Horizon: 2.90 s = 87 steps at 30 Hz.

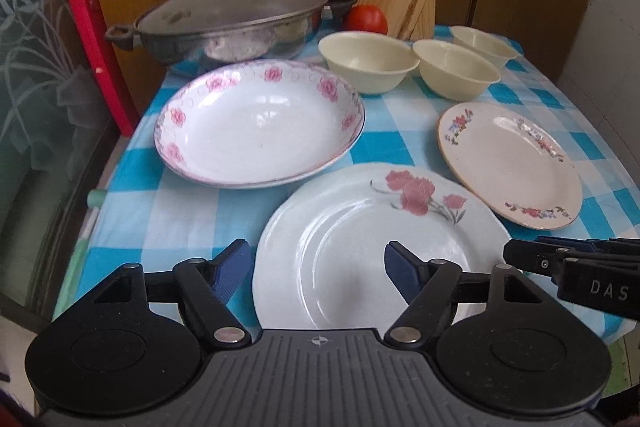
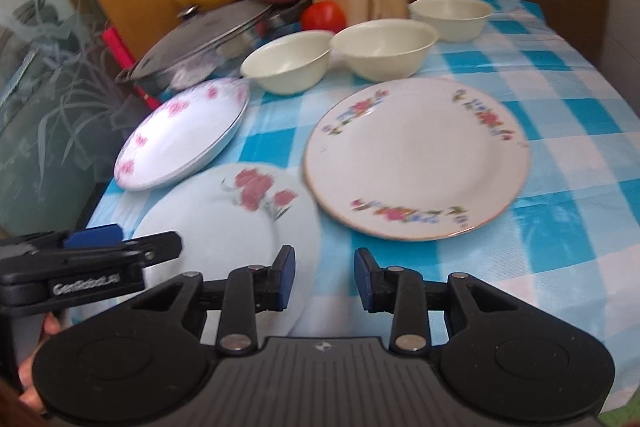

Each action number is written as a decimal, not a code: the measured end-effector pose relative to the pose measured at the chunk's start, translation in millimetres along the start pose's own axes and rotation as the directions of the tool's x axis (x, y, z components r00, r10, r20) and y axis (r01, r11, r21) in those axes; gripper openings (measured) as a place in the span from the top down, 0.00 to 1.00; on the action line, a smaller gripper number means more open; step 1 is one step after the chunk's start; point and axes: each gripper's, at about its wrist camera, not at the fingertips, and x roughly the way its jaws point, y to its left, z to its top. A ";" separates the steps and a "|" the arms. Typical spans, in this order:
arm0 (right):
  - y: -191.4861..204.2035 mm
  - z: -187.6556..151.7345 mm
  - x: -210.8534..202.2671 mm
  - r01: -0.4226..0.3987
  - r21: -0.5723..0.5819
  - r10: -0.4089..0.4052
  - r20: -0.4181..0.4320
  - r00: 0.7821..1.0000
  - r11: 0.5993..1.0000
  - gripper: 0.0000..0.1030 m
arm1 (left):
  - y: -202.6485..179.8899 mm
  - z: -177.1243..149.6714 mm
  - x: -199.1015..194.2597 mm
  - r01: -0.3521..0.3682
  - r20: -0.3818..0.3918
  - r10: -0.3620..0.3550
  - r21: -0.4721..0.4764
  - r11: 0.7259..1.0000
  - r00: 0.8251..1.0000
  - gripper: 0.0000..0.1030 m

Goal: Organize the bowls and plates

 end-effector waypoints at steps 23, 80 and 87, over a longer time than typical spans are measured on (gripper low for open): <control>-100.5 43.1 7.0 0.200 0.274 -0.224 0.058 0.973 0.941 0.57 | -78.4 88.3 105.9 0.190 -0.132 -0.185 0.029 0.981 0.974 0.18; -96.6 44.7 4.6 0.080 0.243 -0.092 0.041 0.995 0.967 0.68 | -103.1 73.9 86.0 0.245 -0.065 -0.237 0.173 0.954 0.969 0.23; -89.5 43.0 7.1 0.072 0.227 -0.081 0.031 0.996 0.971 0.68 | -96.6 70.8 83.7 0.230 -0.065 -0.222 0.167 0.959 0.973 0.23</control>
